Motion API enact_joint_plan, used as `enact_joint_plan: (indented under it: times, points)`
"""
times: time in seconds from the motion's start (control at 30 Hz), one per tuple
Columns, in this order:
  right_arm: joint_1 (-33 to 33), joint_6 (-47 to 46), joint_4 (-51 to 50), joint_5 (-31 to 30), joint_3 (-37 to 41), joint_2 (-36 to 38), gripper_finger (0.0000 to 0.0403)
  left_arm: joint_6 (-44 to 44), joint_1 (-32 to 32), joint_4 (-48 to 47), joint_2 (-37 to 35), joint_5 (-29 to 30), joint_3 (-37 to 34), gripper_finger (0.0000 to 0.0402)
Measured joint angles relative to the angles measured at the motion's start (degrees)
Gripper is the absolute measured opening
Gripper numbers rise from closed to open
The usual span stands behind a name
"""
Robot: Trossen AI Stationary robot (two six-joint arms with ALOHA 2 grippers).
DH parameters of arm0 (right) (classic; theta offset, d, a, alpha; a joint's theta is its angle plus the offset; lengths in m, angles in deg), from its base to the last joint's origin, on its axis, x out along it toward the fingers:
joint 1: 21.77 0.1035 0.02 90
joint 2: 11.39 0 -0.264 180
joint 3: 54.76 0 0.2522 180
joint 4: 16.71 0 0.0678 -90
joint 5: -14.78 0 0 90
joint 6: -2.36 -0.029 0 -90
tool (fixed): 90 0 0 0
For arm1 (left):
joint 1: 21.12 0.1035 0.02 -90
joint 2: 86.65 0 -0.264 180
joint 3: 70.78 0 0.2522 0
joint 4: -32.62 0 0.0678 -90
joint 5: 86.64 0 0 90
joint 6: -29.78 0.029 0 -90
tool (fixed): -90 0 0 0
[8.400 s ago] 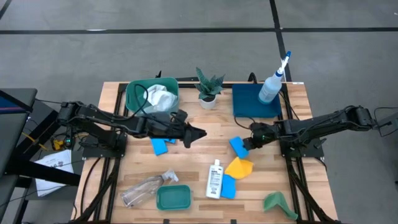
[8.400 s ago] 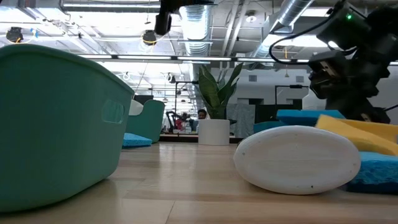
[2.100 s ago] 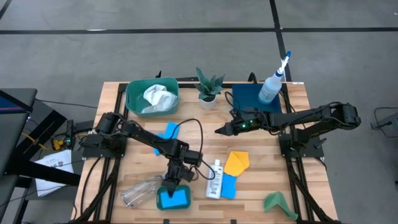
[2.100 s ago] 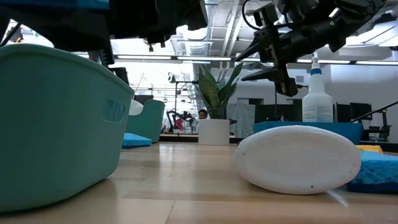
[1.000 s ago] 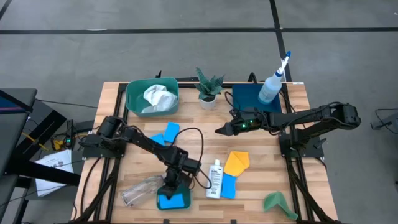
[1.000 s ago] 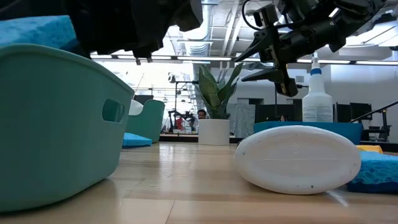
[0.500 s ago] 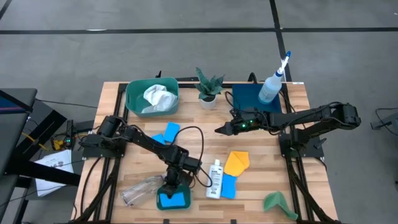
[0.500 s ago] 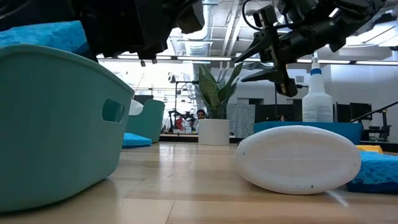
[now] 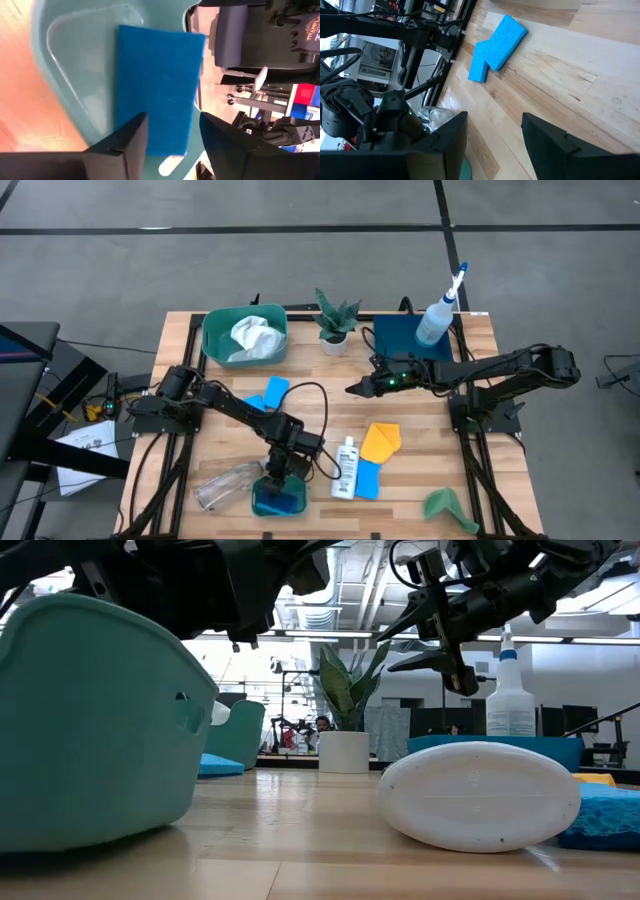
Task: Pick & Place Kitchen Items
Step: Put the blue sponge into the bottom green bin
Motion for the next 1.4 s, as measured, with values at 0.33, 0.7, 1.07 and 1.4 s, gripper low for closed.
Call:
enact_joint_plan:
  times: [0.33, 0.7, 1.07, 1.4]
  points:
    - [0.0, 0.0, 0.0, 0.0, 0.0, 0.0, 0.0179, -0.2, 0.6, 0.0, 0.0, -0.2, 0.0, 0.0179]
    - [0.0, 0.0, 0.3, 0.0, 0.0, 0.0, 0.0179, -1.9, 1.5, -0.7, -5.8, -1.6, 0.0, 0.0113]
    - [0.1, 0.2, 0.7, 0.0, 0.0, 0.0, 0.0179, -9.8, 2.6, -2.5, -20.1, 17.6, -0.2, 0.0038]
    - [0.1, 1.8, 1.9, 0.2, 0.0, 0.0, 0.0179, -18.0, -11.9, -4.4, -23.4, 30.1, -0.3, 0.0001]
